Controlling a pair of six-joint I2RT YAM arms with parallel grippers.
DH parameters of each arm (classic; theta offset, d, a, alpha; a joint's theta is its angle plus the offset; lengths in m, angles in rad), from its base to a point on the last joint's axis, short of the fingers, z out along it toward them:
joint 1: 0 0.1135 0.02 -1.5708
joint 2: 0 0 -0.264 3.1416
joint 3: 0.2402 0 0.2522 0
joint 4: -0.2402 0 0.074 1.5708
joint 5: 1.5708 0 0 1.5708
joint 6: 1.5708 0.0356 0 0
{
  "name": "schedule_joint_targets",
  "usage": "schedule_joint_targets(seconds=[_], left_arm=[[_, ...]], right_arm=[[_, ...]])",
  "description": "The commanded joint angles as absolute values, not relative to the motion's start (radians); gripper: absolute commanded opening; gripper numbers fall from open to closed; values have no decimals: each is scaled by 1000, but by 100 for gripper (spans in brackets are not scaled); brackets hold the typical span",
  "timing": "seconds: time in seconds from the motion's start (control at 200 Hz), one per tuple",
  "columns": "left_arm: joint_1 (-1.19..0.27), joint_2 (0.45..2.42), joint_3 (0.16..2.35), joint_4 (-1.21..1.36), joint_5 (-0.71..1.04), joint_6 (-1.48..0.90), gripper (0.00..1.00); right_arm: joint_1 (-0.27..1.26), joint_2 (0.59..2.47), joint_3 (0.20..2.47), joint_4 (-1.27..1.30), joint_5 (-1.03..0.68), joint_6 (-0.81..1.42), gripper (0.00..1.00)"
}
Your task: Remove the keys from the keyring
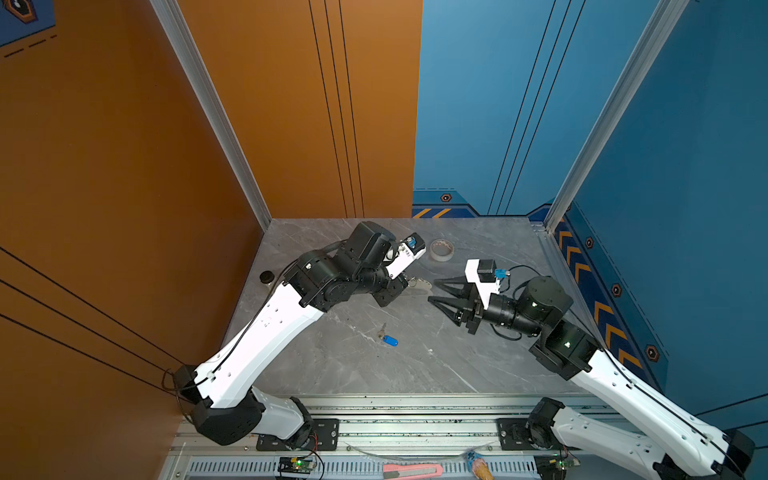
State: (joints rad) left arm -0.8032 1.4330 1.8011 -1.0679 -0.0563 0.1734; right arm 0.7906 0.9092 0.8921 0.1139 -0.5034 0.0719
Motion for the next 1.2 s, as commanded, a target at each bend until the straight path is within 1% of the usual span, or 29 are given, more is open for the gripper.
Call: schedule_joint_targets(seconds=[0.0, 0.09, 0.21, 0.471, 0.596, 0.866, 1.111, 1.196], left_arm=[[-791, 1456, 1852, -1106, -80, 59, 0], [-794, 1478, 1879, -1123, -72, 11, 0], [-799, 1495, 1901, -1140, -59, -30, 0], [-804, 1491, 1905, -1148, -25, -46, 0], [-804, 1493, 1911, -1150, -10, -46, 0], [-804, 1499, 1928, -1159, 7, -47, 0], [-807, 1497, 1930, -1170, 26, -46, 0], [-806, 1497, 1933, -1170, 33, -45, 0]], right_arm=[[837, 934, 865, 197, -405, 83, 41], [844, 972, 849, 239, -367, 75, 41], [844, 1033, 844, 292, -362, 58, 39], [791, 1124, 849, 383, -344, 49, 38], [768, 1156, 856, 416, -366, 58, 36], [756, 1195, 880, 386, -418, 27, 30], [756, 1211, 906, 386, -413, 12, 26], [756, 1213, 913, 378, -407, 12, 26]])
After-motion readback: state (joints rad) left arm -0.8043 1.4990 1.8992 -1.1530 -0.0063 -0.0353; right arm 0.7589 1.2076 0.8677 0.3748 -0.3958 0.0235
